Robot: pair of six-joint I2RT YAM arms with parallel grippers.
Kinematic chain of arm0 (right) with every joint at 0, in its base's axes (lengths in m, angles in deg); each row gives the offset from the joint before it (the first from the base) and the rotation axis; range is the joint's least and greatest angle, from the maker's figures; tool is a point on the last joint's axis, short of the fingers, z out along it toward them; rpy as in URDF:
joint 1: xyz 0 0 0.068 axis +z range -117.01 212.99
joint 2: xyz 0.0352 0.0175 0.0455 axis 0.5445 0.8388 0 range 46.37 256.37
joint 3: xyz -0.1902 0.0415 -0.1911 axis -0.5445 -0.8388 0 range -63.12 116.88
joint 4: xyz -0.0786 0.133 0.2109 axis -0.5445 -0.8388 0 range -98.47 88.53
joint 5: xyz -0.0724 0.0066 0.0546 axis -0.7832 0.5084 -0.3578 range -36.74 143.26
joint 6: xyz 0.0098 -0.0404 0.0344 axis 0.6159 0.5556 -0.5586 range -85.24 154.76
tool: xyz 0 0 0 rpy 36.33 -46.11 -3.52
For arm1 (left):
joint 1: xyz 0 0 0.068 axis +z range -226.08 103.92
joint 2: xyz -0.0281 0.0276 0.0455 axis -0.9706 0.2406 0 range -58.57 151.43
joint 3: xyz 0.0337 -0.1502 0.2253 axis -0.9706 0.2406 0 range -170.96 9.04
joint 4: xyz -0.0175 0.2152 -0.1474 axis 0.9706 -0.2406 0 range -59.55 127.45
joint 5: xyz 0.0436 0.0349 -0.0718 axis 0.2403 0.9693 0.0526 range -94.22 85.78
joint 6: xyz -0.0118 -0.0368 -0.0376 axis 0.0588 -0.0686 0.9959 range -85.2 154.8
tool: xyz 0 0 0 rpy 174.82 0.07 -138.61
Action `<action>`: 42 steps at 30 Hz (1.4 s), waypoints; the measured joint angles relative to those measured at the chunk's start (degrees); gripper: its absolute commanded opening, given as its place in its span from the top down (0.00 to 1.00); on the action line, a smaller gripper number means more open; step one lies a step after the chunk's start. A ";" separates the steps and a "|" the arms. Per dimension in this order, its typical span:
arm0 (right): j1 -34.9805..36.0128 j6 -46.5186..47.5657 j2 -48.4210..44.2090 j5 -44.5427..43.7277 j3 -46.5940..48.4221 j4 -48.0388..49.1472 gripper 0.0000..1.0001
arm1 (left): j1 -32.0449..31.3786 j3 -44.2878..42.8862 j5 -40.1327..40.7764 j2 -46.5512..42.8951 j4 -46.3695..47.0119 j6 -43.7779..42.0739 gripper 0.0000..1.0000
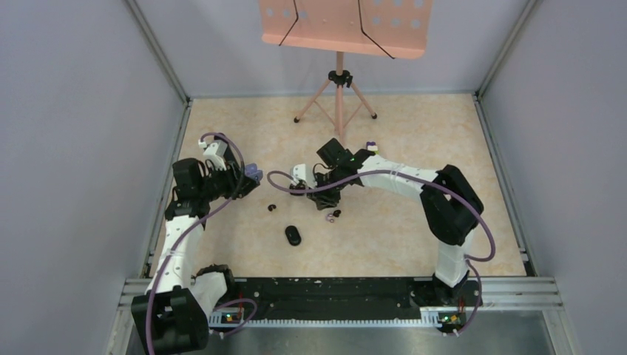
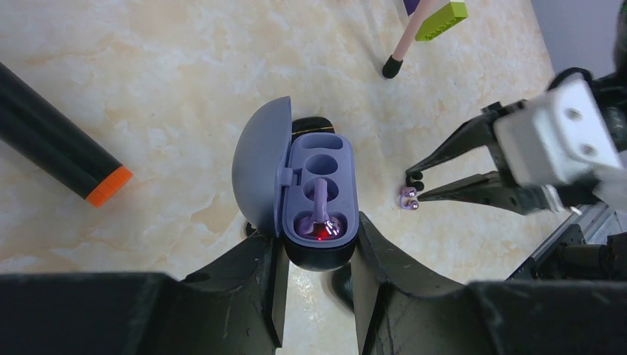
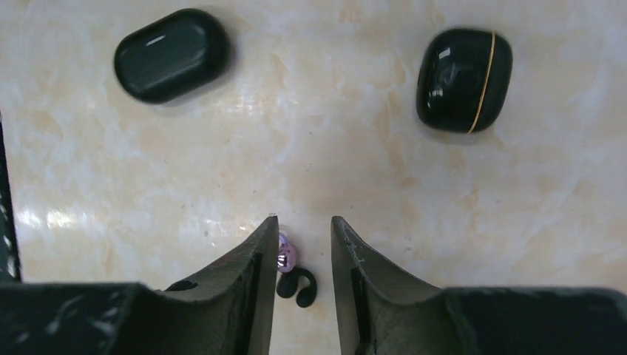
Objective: Insert the wireless bluetooth earbuds into the charging case
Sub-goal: Move the right earbud to the center of the board, then pick up the right earbud from the center of the board.
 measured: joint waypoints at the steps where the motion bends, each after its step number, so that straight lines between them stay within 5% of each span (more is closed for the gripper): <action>1: -0.17 3.30 -1.05 1.27 -0.20 -0.66 0.72 | 0.00 0.00 0.00 0.00 0.00 -0.02 1.00; 11: 2.51 47.69 -6.12 1.57 -3.02 -10.38 0.77 | 0.00 -0.28 0.52 0.00 -1.11 -0.81 1.00; 19: 3.43 69.26 -2.32 -1.14 -2.69 -17.18 0.77 | 0.00 -1.73 1.49 -0.09 -2.69 -2.05 1.00; 42: 4.87 79.91 3.19 -8.68 -0.24 -19.21 0.78 | 0.00 -1.73 2.32 -1.84 -3.85 -1.51 1.00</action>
